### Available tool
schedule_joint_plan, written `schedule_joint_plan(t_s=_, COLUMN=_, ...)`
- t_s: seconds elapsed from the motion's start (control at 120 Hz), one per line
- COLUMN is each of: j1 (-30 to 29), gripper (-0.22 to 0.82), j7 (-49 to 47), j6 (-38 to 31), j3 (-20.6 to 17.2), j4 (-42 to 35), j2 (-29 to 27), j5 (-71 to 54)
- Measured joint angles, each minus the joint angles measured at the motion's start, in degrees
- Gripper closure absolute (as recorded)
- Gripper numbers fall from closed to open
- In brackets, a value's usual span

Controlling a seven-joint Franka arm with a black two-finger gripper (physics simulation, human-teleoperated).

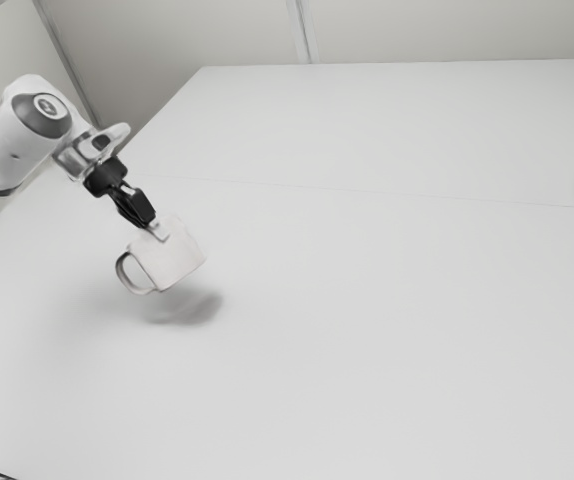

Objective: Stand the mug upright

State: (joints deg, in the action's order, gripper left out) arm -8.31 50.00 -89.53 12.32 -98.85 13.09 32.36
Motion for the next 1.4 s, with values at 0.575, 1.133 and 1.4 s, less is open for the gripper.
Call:
schedule_joint_plan(t_s=0.575, j1=4.0, gripper=0.79, j7=-24.1, j6=-36.2, j3=-9.5, j4=-21.8, j2=-10.0, j5=-31.5)
schedule_joint_plan(t_s=1.133, j1=4.2, gripper=0.30, j7=-37.6, j6=-49.2, j3=-10.6, j4=-28.5, j2=-9.4, j5=-30.2)
schedule_joint_plan(t_s=1.4, j1=4.0, gripper=0.09, j7=-39.9, j6=-37.4, j3=-10.7, j4=-13.1, j2=-9.8, j5=-29.8)
